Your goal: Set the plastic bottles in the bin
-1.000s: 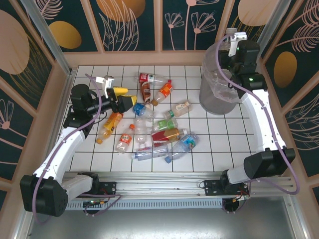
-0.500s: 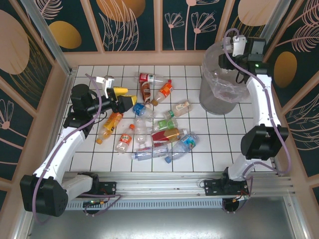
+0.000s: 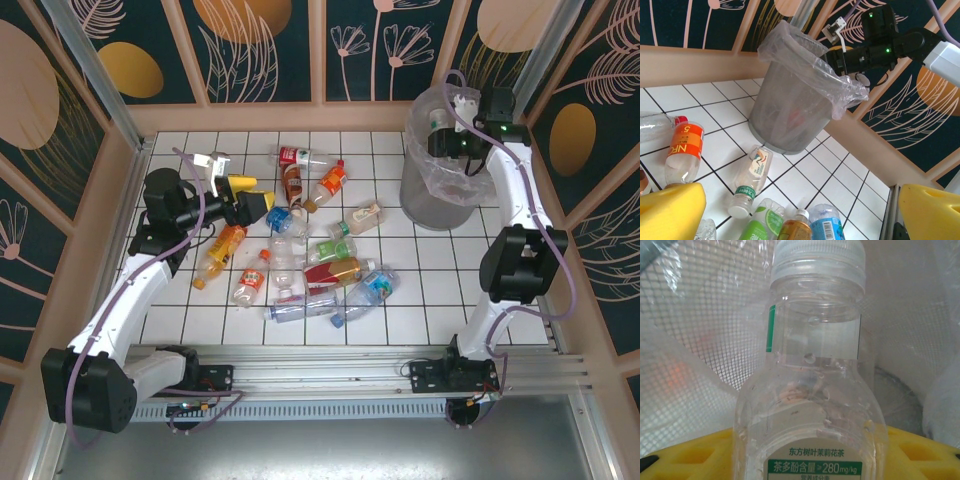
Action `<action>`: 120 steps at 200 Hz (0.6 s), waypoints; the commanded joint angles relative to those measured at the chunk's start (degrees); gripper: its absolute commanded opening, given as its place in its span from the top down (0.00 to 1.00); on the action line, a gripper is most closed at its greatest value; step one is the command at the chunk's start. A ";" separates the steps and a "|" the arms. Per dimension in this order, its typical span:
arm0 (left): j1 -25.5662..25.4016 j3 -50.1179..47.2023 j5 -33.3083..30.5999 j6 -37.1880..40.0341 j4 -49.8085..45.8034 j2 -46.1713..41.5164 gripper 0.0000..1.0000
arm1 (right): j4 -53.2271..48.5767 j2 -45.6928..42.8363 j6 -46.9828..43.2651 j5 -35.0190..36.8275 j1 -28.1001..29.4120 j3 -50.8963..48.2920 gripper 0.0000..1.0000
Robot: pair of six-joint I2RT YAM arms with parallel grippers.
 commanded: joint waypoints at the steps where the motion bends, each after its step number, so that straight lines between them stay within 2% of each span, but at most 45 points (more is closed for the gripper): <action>1: -0.37 -0.02 0.13 0.38 -0.06 0.11 0.01 | -2.75 1.15 -0.34 -2.30 -0.32 1.58 0.38; 51: -0.37 -0.06 -0.18 0.22 -0.20 0.11 0.01 | -3.26 1.65 -0.43 -2.14 -0.18 0.53 0.36; 74: -0.37 -0.01 -0.31 0.32 -0.20 -0.23 0.01 | -3.32 2.02 -0.34 -1.97 -0.07 0.55 0.30; 120: -0.42 -0.05 -0.33 0.29 -0.29 -0.31 0.01 | -3.22 2.11 0.01 -2.06 0.27 1.05 0.28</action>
